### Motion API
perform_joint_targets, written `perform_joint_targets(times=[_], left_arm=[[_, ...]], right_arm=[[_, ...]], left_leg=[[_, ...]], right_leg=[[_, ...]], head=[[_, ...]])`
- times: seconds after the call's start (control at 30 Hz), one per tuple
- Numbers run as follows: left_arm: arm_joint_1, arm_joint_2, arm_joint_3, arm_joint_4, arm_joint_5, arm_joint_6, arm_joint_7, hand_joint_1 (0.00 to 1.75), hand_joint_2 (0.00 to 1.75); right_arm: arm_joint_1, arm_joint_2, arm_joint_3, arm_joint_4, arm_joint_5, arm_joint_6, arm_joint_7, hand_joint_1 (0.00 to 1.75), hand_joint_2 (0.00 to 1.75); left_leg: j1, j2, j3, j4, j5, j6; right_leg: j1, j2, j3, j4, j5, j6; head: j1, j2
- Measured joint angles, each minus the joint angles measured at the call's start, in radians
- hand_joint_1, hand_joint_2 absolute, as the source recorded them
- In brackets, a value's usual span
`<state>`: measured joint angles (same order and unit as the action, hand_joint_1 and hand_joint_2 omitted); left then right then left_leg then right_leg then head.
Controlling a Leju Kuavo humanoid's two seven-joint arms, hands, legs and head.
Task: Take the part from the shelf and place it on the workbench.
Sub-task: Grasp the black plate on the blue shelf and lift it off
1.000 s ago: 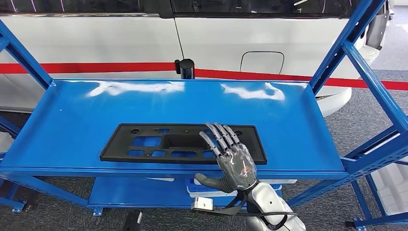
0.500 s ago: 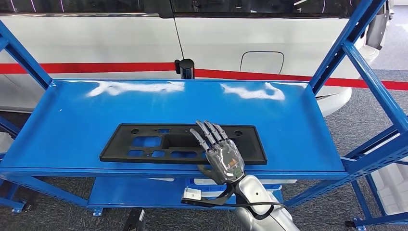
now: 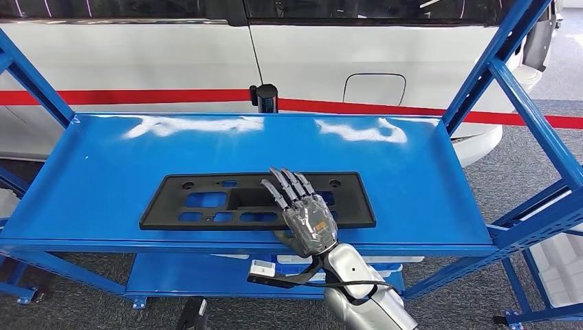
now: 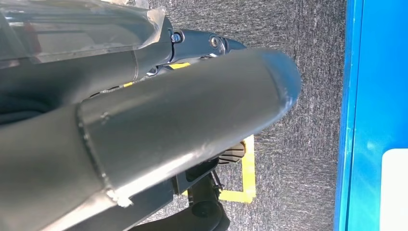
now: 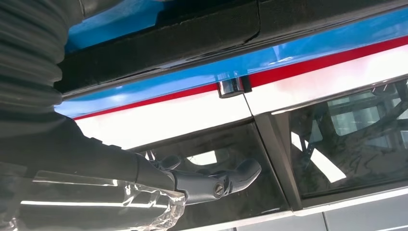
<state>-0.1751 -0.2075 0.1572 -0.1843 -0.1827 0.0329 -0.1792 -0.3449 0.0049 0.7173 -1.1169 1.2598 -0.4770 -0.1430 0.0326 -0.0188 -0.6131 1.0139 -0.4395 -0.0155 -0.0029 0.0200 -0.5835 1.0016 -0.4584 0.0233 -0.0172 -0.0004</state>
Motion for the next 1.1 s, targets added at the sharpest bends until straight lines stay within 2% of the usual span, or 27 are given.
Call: perform_joint_targets(times=[0.2, 0.33, 0.63, 1.1], left_arm=[[0.000, 0.000, -0.007, 0.000, -0.011, -0.005, 0.002, 0.00, 0.00], [0.000, -0.001, -0.017, 0.000, -0.021, -0.010, 0.007, 0.00, 0.00], [-0.002, -0.002, -0.027, 0.000, -0.030, -0.017, 0.012, 0.00, 0.00], [-0.002, -0.003, -0.034, 0.000, -0.039, -0.018, 0.014, 0.00, 0.00]], right_arm=[[-0.009, 0.021, 0.009, 0.026, 0.017, -0.001, 0.013, 0.00, 1.75], [-0.010, 0.037, 0.022, 0.046, 0.030, 0.000, 0.023, 1.75, 1.75], [-0.015, 0.050, 0.049, 0.068, 0.017, 0.017, 0.020, 1.75, 1.75], [-0.029, 0.037, 0.049, 0.044, -0.008, 0.037, 0.023, 1.75, 1.75]], left_leg=[[0.000, 0.000, 0.000, 0.000, 0.000, 0.000], [0.000, 0.000, 0.000, 0.000, 0.000, 0.000], [0.000, 0.000, 0.000, 0.000, 0.000, 0.000], [0.000, 0.000, 0.004, 0.000, 0.000, 0.000]], right_leg=[[0.000, 0.000, 0.000, 0.000, 0.000, 0.000], [0.000, 0.000, 0.000, 0.000, 0.000, 0.000], [0.000, 0.000, 0.000, 0.000, 0.000, 0.000], [0.000, 0.000, 0.003, 0.000, 0.000, 0.000]], head=[[0.000, 0.000], [0.000, 0.000], [0.000, 0.000], [0.000, 0.000]])
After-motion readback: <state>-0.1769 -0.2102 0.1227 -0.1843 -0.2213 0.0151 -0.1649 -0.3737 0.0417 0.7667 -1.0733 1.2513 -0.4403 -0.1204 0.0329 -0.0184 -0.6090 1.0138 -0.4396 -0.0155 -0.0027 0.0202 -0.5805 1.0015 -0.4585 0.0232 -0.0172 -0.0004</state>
